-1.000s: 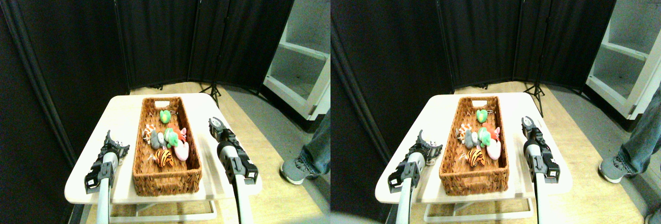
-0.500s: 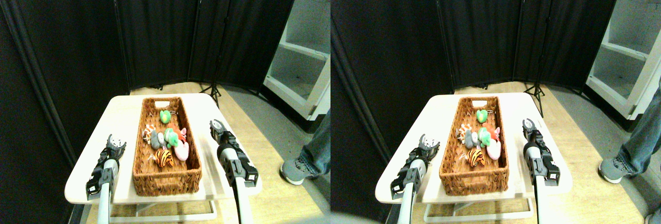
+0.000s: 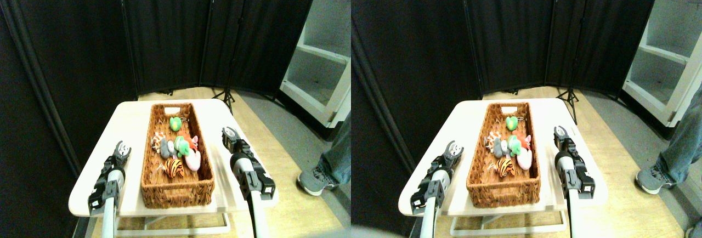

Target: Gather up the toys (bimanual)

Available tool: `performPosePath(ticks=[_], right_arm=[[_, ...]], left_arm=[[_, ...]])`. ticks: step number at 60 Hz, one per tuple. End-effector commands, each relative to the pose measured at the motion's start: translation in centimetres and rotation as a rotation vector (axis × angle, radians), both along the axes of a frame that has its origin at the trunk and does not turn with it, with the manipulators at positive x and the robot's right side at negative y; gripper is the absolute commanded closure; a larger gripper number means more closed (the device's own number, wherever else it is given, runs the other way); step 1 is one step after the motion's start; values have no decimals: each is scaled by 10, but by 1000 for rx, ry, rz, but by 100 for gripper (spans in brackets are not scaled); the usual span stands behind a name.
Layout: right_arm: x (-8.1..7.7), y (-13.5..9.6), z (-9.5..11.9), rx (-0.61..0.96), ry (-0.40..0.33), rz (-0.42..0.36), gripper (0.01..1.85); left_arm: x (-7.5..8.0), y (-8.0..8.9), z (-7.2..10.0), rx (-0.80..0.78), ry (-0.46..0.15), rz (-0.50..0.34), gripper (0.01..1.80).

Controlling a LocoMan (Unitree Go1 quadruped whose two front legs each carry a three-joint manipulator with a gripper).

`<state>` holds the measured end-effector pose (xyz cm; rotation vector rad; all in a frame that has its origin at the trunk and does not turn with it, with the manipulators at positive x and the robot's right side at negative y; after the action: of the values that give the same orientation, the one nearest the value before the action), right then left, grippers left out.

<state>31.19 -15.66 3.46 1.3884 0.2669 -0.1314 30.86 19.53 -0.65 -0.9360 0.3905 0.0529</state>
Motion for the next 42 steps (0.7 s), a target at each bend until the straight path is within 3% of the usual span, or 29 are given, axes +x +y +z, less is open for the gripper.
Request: performPosePath(ticks=[1,11,20,22,28,31,42], right_arm=[[1,-1,10,8,-62,3,185],[0,-3,11,5,-79,9,185],[-1,-6,10,37,-67,5,185],[-2,-7,10,-29,-85,10,185],[-3,-9,10,42,-67,-11,185],[-4,-10,10,-20,-89,-3,185],[-7,-12,9,22,-77,-15,185]], left_arm=[[6,-4,22,3,-66,-30,180],[13,-20,51,1,-83,-101,180],[18,-38,66,-30,-90,-132,180],[19,-44,70,-40,-88,-144,180],[22,-57,79,-50,-88,-168,180],[25,-65,81,-87,-85,-185,180],[30,-94,89,-161,-83,-207,180]])
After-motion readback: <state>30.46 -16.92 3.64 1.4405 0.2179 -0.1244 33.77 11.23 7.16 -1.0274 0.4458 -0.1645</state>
